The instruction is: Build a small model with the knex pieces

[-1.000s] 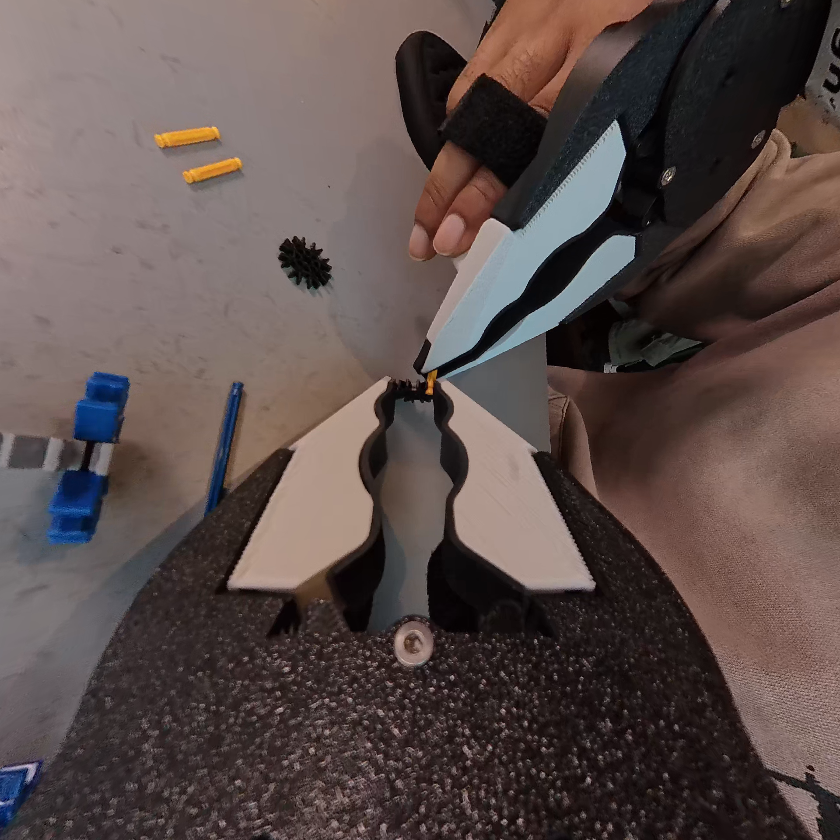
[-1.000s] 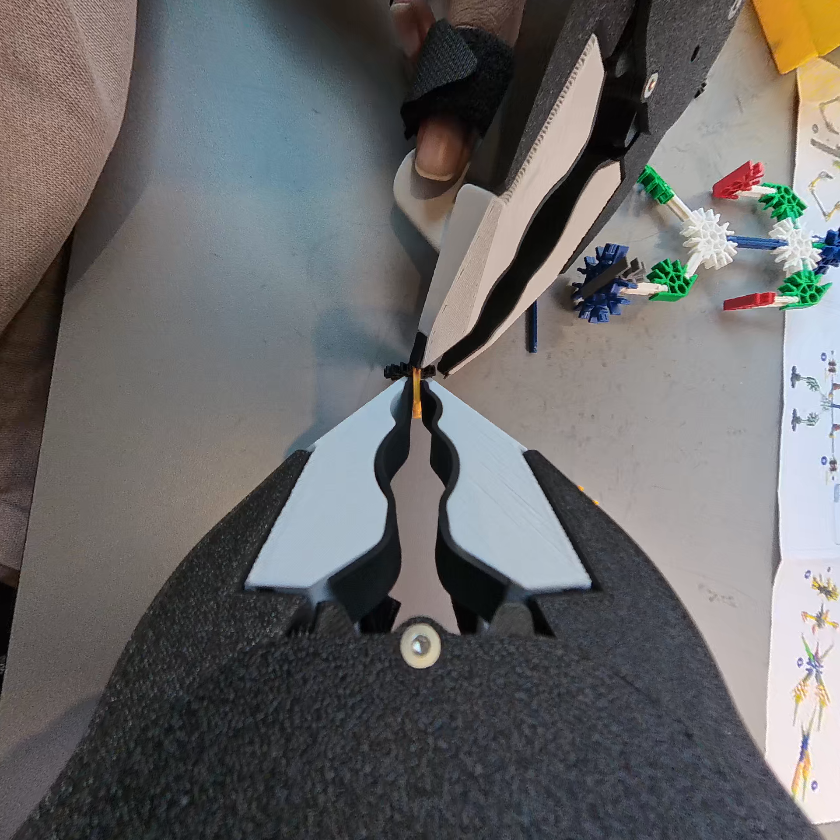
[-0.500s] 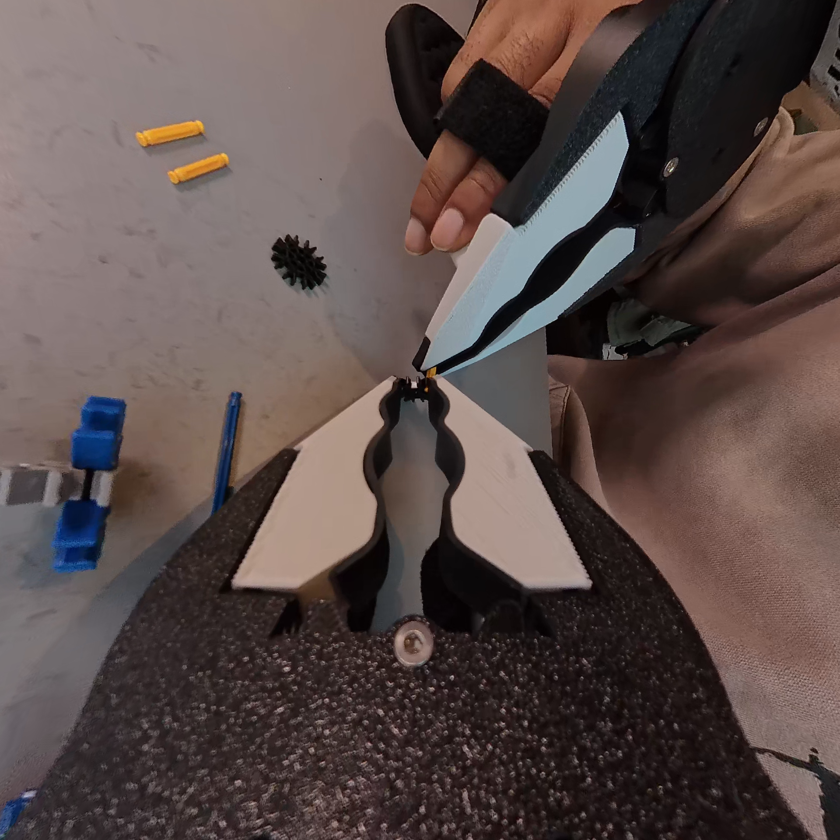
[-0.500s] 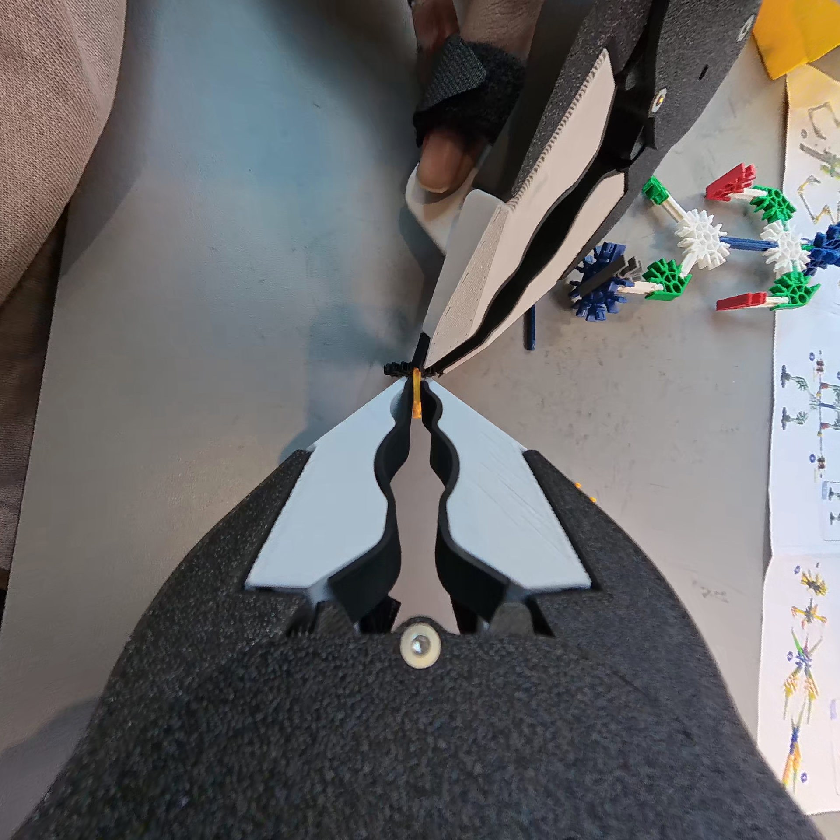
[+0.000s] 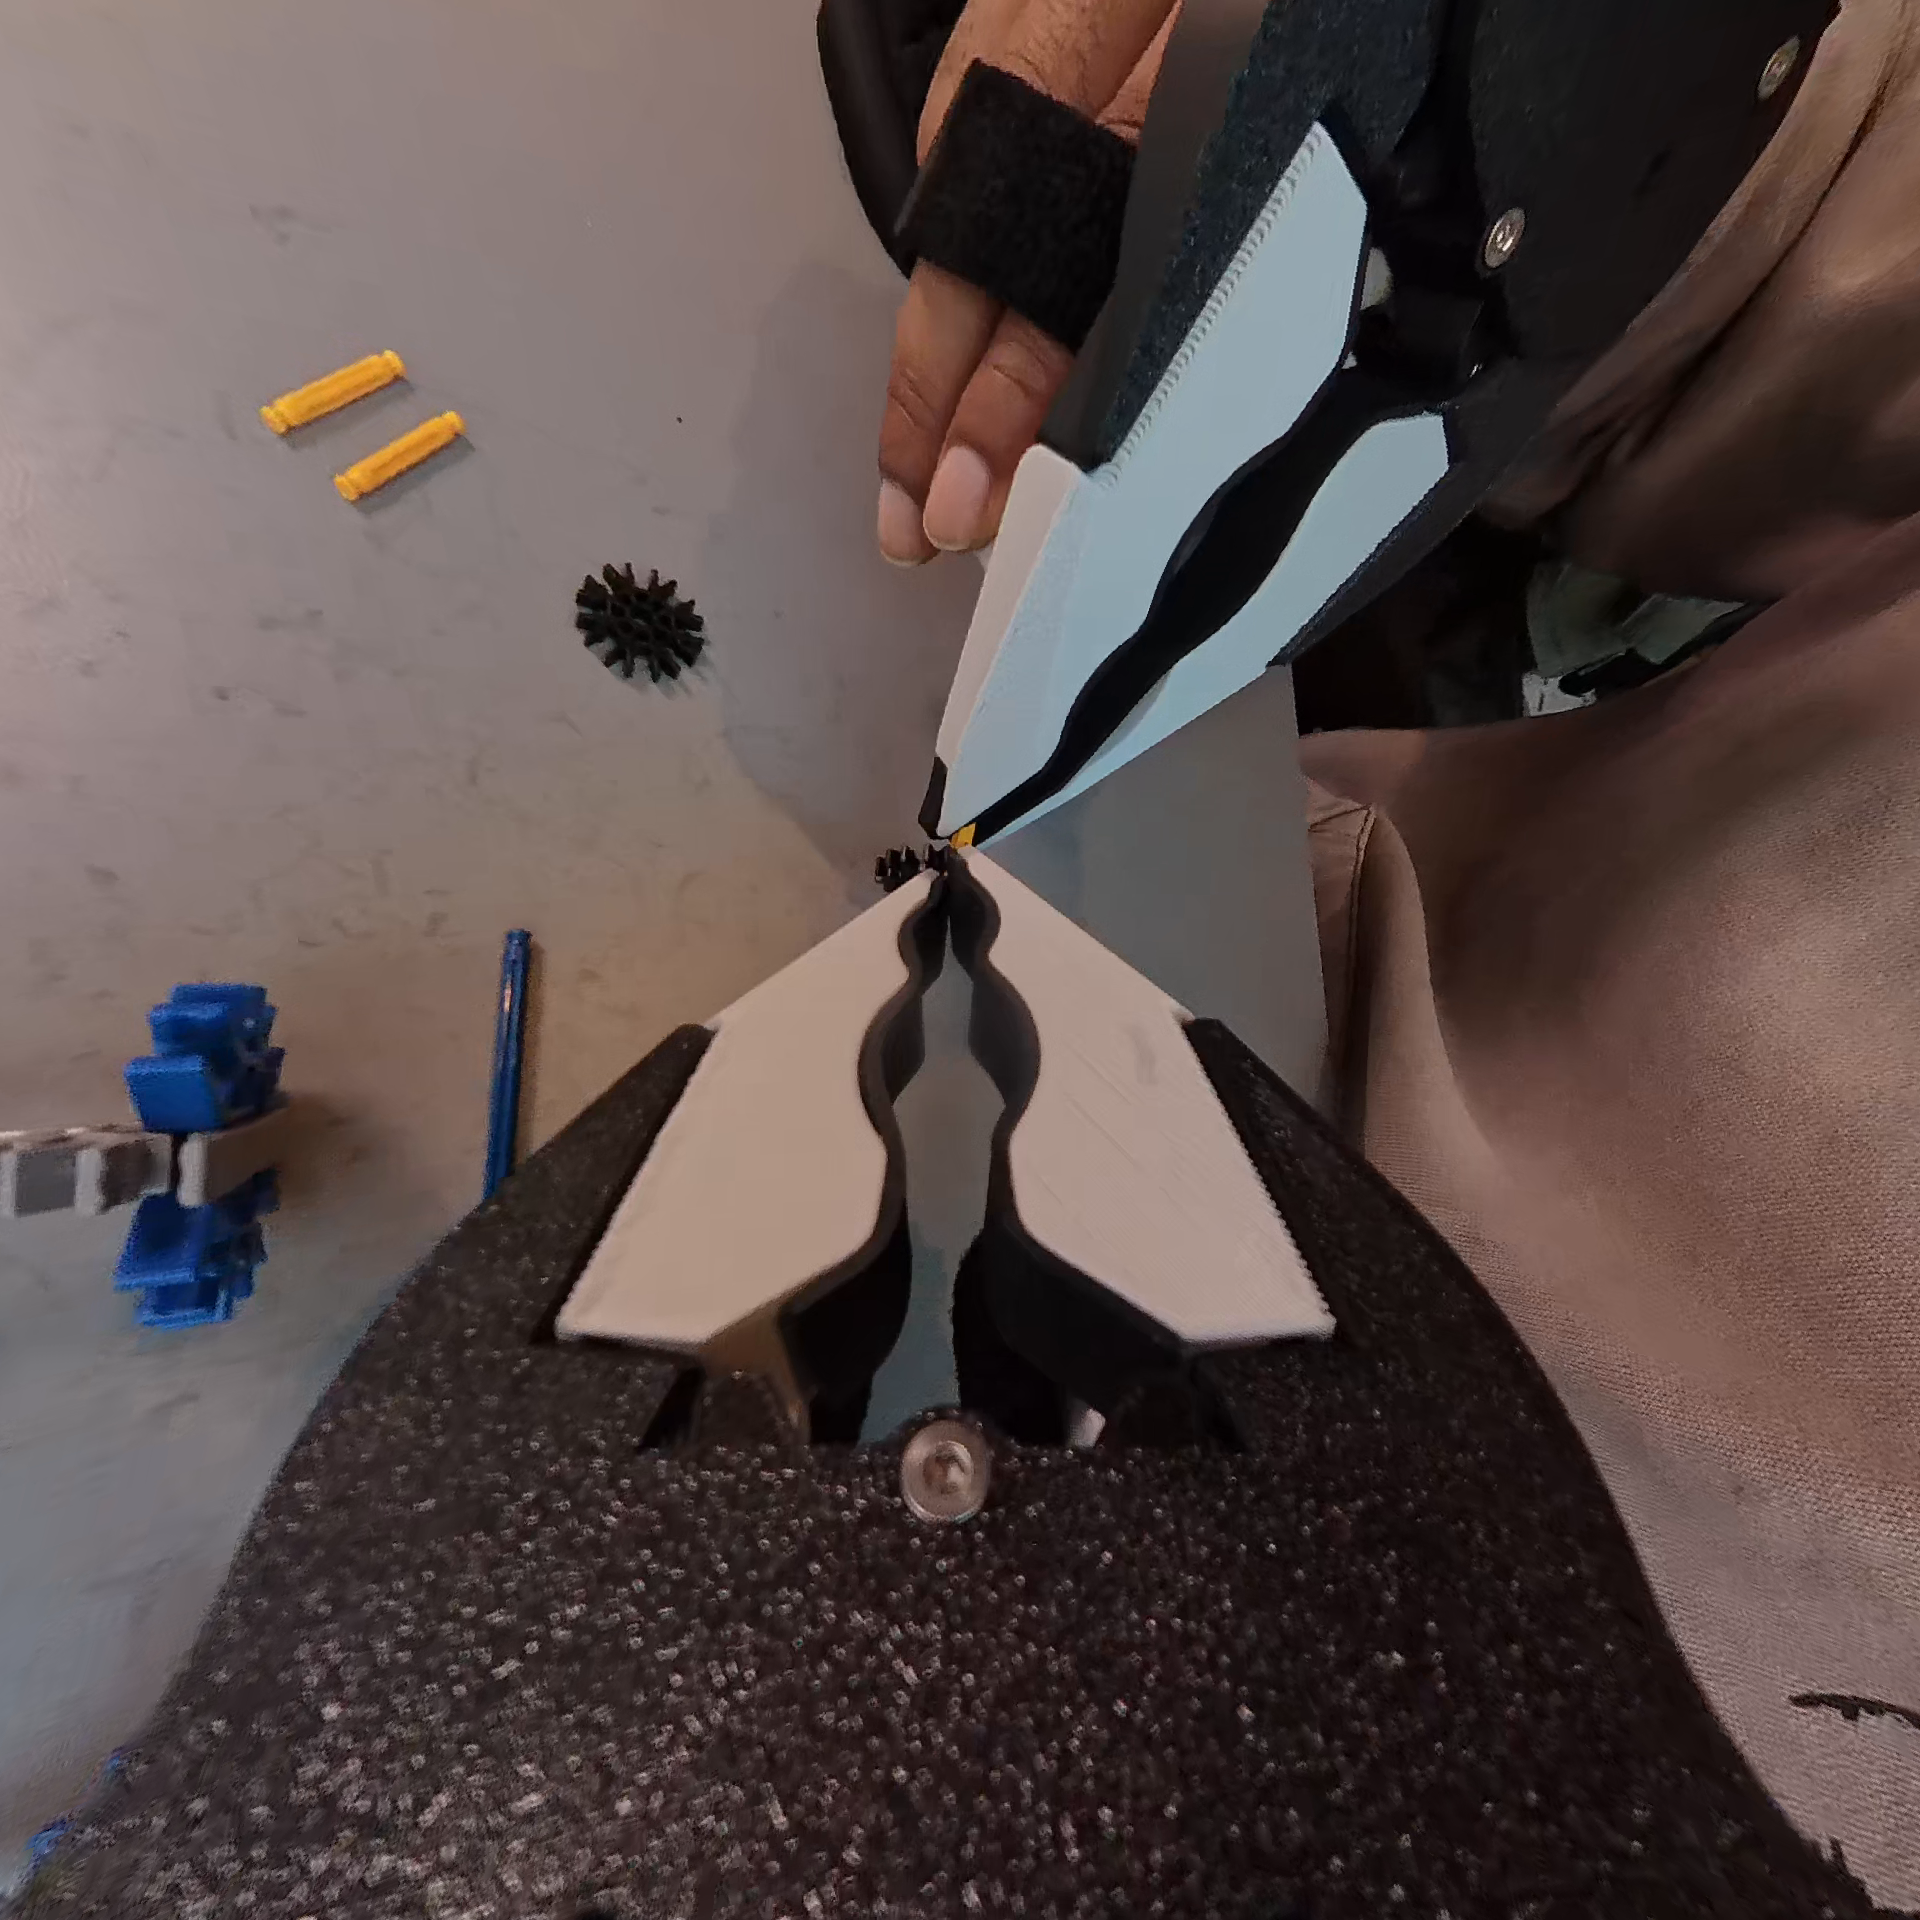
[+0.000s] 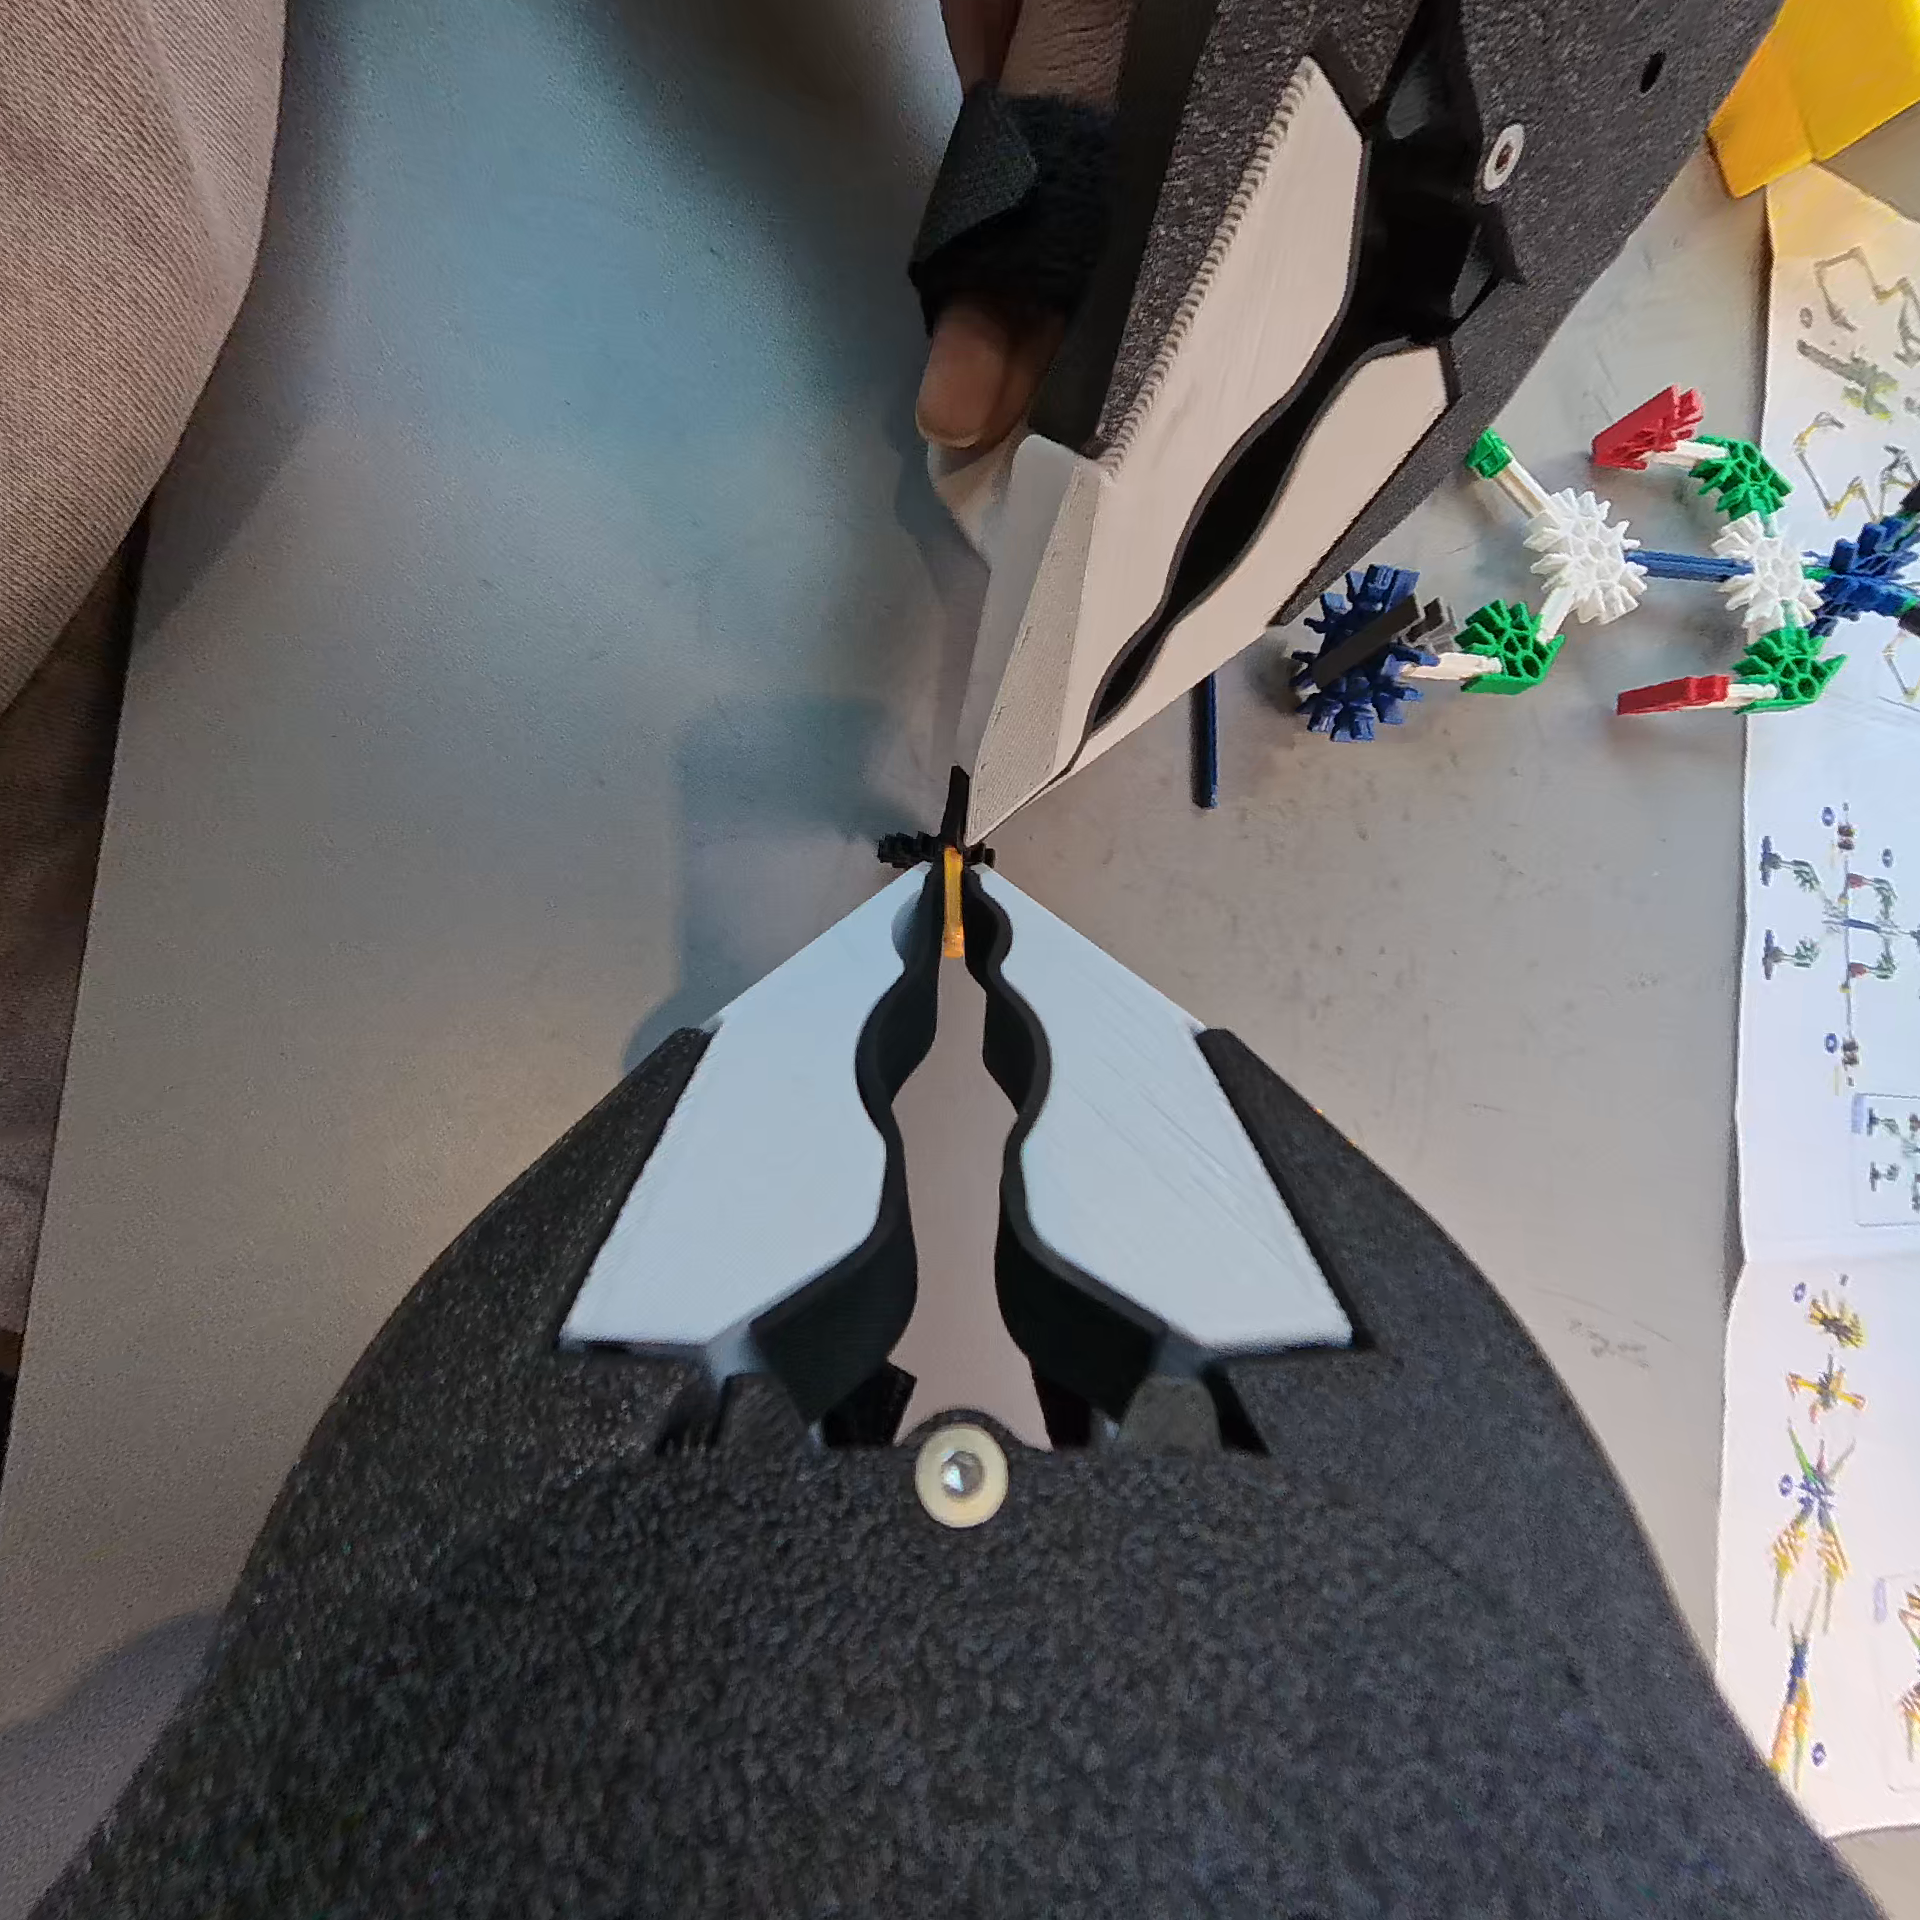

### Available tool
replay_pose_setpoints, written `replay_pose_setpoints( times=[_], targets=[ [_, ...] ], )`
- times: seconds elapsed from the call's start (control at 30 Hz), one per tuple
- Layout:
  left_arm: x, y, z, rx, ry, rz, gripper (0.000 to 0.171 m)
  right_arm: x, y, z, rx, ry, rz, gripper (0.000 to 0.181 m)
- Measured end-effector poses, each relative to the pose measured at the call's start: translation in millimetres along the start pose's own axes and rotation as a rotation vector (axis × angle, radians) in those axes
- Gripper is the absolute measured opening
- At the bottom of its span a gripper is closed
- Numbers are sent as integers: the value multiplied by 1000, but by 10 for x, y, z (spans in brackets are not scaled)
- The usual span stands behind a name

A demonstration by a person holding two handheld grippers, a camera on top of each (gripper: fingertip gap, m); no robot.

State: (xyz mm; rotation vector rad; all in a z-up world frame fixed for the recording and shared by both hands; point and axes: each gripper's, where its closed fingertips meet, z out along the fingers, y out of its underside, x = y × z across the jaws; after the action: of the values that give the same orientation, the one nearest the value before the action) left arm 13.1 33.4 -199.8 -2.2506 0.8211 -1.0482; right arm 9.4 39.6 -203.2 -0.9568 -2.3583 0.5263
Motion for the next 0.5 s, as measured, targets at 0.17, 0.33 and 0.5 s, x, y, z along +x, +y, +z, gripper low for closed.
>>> replay_pose_setpoints(
  times=[0.17, 0.33, 0.5],
  targets=[
    [-6, 12, -10, -44, -76, 74, 0, -1, -7, 15, 13, 17, 24, 1],
    [-13, 21, -21, -75, -122, 108, 0, -2, -13, 29, 44, 16, 84, 1],
    [-9, 2, 4, -80, -134, 132, 0, -11, 16, 20, 69, 7, 154, 1]
  ],
)
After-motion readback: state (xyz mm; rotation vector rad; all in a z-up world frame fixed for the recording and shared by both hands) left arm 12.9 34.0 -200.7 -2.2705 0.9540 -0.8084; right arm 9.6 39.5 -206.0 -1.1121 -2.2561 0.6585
